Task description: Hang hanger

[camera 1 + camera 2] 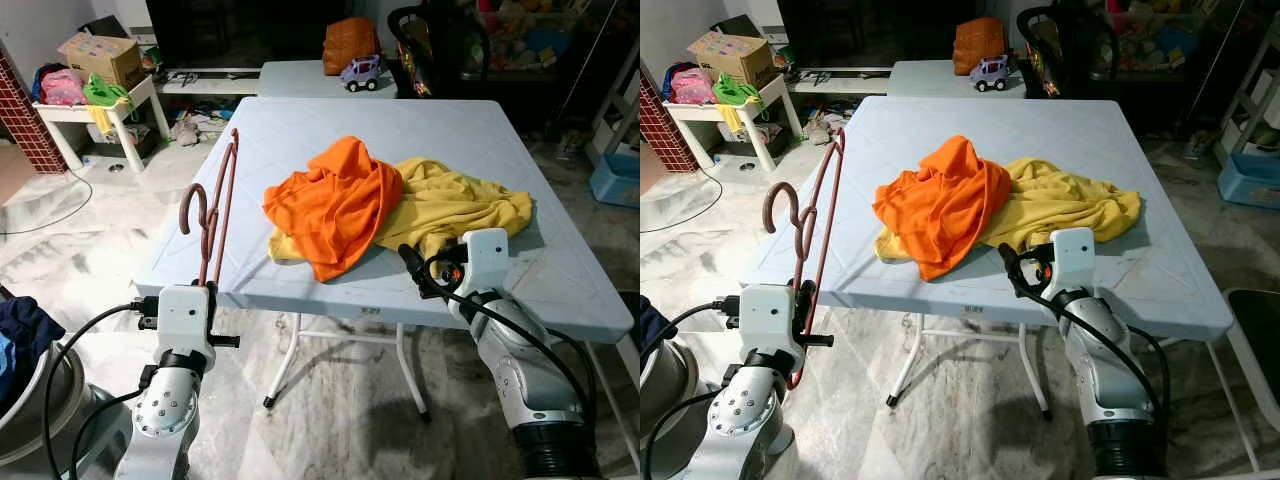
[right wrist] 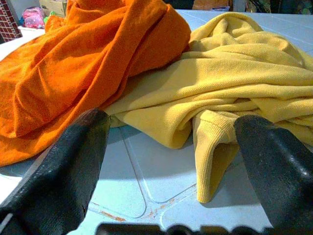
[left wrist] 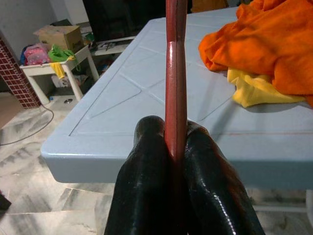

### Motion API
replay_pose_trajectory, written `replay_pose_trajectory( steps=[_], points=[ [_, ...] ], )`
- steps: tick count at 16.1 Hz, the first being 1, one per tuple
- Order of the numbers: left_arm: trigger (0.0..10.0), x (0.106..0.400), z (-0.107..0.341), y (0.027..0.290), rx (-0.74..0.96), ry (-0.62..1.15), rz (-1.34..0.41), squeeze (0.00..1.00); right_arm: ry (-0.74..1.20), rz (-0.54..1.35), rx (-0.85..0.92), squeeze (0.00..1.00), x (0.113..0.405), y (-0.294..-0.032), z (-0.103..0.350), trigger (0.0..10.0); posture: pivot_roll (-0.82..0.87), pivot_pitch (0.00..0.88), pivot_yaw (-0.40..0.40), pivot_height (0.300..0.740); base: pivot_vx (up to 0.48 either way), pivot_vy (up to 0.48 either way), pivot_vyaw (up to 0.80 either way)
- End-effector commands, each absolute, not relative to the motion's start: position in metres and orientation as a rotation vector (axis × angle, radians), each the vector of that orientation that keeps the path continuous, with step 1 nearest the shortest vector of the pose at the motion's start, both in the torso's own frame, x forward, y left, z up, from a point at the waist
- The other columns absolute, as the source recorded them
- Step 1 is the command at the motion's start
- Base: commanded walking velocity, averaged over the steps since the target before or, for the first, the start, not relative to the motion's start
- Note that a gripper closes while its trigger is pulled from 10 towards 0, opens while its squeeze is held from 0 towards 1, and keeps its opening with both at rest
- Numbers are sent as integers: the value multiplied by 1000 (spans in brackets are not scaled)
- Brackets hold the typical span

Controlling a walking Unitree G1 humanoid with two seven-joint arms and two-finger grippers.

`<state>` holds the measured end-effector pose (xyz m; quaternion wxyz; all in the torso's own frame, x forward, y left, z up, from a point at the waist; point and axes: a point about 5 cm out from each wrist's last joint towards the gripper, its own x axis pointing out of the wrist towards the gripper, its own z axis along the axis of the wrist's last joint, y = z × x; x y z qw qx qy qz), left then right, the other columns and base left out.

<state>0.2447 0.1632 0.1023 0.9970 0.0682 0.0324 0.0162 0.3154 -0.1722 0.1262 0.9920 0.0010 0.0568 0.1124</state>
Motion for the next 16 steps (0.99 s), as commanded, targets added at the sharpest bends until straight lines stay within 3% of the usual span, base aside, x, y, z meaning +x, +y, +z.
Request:
replay_pose_trajectory(
  steps=[1,16],
  points=[
    [10000,246,105,165,148,59,43,0,107,234,3,0,318,-171,131,10000,41,0,24,740,-274,0,0],
    [10000,247,106,166,161,61,54,0,129,234,0,0,323,-166,127,10000,56,0,23,740,-279,0,0]
  ],
)
